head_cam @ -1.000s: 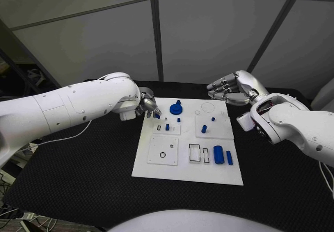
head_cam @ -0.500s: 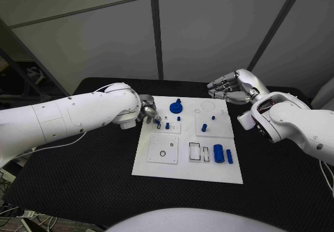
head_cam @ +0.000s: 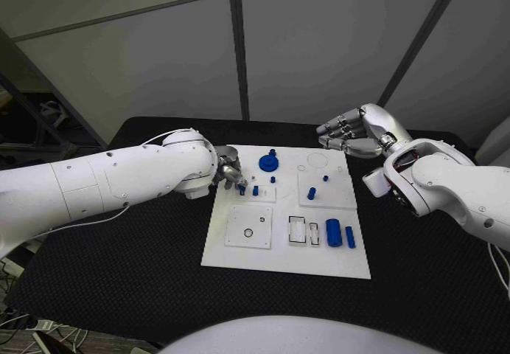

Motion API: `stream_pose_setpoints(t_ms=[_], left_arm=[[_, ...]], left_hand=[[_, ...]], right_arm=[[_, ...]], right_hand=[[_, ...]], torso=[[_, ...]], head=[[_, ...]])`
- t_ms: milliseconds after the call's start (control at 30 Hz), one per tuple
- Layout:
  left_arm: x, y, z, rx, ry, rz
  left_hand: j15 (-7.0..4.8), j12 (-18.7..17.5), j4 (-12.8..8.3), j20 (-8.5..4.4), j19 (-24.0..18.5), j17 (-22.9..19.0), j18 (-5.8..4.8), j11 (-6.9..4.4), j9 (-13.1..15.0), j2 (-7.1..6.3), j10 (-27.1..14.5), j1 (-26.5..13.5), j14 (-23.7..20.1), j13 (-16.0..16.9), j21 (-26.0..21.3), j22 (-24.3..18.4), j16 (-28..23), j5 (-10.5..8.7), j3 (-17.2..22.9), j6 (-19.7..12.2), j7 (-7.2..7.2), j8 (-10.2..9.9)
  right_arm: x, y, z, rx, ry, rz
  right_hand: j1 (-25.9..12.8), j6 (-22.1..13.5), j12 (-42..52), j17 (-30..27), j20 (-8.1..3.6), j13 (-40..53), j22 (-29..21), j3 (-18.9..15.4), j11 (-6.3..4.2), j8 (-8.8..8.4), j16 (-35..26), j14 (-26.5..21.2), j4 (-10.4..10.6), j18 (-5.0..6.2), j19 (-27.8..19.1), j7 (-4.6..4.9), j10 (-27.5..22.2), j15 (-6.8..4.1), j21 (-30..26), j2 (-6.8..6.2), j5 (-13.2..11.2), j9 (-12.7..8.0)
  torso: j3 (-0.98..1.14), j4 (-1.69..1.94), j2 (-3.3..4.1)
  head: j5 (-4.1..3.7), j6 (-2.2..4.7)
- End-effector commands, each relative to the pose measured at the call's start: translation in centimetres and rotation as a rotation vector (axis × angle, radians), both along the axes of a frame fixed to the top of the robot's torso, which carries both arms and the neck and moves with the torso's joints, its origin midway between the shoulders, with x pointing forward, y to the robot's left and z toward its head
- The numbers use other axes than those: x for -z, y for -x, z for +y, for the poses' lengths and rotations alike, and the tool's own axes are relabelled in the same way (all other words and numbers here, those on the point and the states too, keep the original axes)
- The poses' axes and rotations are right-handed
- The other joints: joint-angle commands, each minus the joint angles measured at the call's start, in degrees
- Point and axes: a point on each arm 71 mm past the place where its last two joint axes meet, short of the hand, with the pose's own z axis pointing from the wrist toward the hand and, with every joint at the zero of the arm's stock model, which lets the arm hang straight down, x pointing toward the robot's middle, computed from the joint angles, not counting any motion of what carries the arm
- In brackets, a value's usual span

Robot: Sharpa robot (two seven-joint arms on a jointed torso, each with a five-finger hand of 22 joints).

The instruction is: Assemble the parts on the task board

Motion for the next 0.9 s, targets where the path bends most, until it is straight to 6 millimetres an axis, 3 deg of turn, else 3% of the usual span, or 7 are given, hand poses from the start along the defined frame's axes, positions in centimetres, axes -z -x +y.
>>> stream_pose_setpoints(t_ms=[33,900], left_arm=[[-0.06,0.05,-0.04,0.023,-0.042,-0.011],[0.40,0.26,-0.53,0.063,-0.084,0.010]], left_hand=[[-0.38,0.3,-7.4,-0.13,0.5,3.6,-2.58,-1.40,0.1,0.26,1.7,-0.5,3.3,0.1,0.4,0.2,0.2,0.30,7.8,-0.1,-0.33,0.4],[-0.57,1.2,-7.7,-0.32,1.1,3.6,-2.82,-1.59,0.4,0.16,2.4,-1.5,3.4,1.1,1.4,1.1,0.2,0.62,8.4,0.0,-0.54,1.1]], right_arm=[[-0.14,0.06,0.08,-0.011,0.003,-0.007],[-0.17,0.12,0.08,-0.014,0.007,-0.012]], right_hand=[[-0.3,-0.2,-0.1,-0.1,0.04,-0.1,-0.1,-0.2,0.14,-0.14,0.0,-0.4,-0.2,0.57,0.2,0.11,-0.4,-0.06,-0.4,0.15,0.2,-0.1],[-0.3,-0.2,-0.1,-0.2,0.04,-0.1,-0.1,-0.2,0.15,-0.14,0.0,-0.4,-0.2,0.57,0.2,0.11,-0.4,-0.05,-0.5,0.14,0.4,-0.1]], torso=[[0.02,-0.01,-0.03],[0.00,-0.03,-0.02]], head=[[-0.02,-0.09],[-0.11,-0.23]])
